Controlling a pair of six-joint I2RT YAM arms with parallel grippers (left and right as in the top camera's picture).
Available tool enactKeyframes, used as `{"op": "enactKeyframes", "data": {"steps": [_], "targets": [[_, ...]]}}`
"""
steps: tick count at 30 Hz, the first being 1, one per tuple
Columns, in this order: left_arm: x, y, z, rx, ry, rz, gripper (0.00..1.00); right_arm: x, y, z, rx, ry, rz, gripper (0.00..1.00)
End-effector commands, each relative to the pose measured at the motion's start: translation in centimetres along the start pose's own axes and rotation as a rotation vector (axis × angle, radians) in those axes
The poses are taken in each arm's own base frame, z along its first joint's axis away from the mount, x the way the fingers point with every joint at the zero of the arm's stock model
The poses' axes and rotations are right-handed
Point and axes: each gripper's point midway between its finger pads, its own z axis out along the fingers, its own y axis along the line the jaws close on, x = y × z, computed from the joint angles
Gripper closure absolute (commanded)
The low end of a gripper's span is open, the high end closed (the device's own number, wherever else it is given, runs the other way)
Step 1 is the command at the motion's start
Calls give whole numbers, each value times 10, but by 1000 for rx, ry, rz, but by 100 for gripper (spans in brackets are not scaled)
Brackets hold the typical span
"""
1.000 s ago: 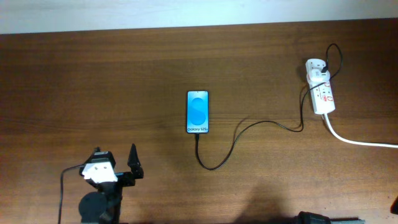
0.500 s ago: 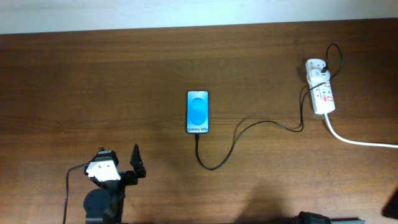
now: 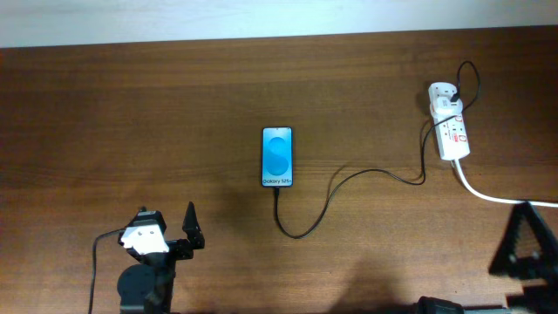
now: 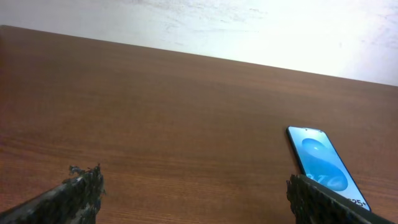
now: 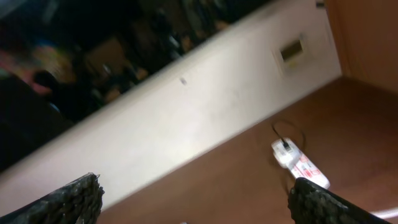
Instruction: Plug charger to phone and switch on socket
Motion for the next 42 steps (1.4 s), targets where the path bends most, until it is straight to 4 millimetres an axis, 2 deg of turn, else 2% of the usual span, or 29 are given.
{"op": "enactKeyframes", "data": {"steps": [1,4,7,10,14,19,21,26,30,33,35,38,42], "targets": [[3,-1,1,6,6,-10,1,25,-21,36,52,73,-27,1],[3,-1,1,6,6,-10,1,50,-41,75,75,118,-20,1],[3,-1,1,6,6,-10,1,77,-56,100,76,155,-18,1],[3,-1,1,7,7,-10,1,84,-61,101,62,87,-41,1],[3,-1,1,6,6,-10,0,92,-74,91,30,-90,-51,1],[3,-1,1,6,6,-10,1,117,-87,114,-60,-253,-39,1],[3,-1,1,7,7,-10,1,134,-97,128,-72,-276,-37,1],[3,-1,1,7,7,-10,1,173,-118,144,-72,-274,-37,1],[3,-1,1,6,6,-10,1,214,-140,159,-31,-185,-45,1],[3,-1,1,7,7,-10,1,235,-151,164,6,-112,-50,2],[3,-1,1,6,6,-10,1,245,-157,165,33,-68,-111,1],[3,-1,1,6,6,-10,0,248,-155,165,22,-55,-251,1],[3,-1,1,6,6,-10,1,248,-155,165,23,-55,-259,2]]}}
